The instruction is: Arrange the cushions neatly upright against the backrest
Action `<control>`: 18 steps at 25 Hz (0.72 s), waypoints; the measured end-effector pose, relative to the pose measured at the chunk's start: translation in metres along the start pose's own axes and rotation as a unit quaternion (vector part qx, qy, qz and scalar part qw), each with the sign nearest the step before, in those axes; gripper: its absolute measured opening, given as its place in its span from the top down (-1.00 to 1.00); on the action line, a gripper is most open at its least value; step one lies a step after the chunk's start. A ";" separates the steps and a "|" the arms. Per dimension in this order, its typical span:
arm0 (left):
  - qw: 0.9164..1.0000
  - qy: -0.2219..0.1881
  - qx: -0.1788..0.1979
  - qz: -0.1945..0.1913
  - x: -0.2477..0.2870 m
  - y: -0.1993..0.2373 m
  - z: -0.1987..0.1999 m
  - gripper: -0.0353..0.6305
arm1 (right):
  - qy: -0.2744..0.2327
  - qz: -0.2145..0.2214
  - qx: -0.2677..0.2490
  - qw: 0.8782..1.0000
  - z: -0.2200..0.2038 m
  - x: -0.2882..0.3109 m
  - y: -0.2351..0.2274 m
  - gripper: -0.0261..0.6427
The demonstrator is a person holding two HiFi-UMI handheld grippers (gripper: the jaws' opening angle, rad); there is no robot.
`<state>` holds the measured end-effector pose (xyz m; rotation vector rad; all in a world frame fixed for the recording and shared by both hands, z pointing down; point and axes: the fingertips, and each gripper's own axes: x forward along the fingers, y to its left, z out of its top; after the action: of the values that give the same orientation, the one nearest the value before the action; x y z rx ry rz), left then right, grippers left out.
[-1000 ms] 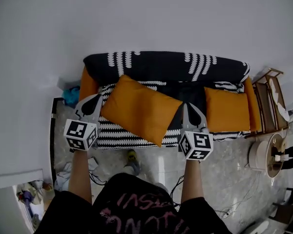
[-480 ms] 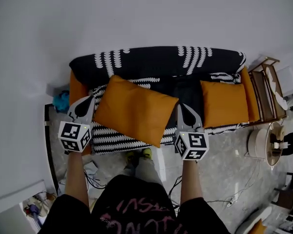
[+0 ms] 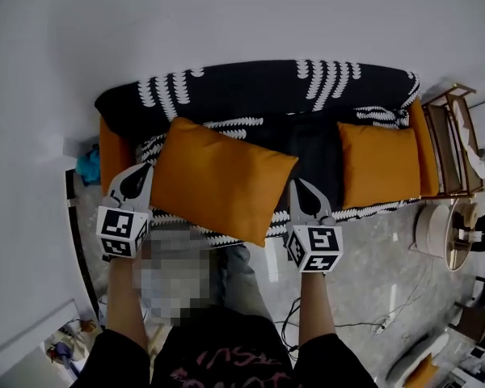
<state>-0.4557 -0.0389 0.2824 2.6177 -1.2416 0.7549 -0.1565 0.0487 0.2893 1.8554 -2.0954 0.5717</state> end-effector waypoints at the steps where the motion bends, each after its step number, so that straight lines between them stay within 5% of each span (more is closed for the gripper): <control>1: 1.000 0.009 0.008 -0.004 0.009 -0.001 -0.006 0.88 | 0.007 0.000 0.004 1.000 -0.007 0.007 -0.003 0.89; 18: 0.996 0.080 -0.024 -0.030 0.114 0.002 -0.129 0.88 | 0.117 -0.040 0.087 0.989 -0.178 0.068 -0.042 0.89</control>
<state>-0.4456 -0.0750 0.4502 2.4895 -1.1172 0.8933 -0.1324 0.0688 0.4822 1.8504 -1.8635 0.9299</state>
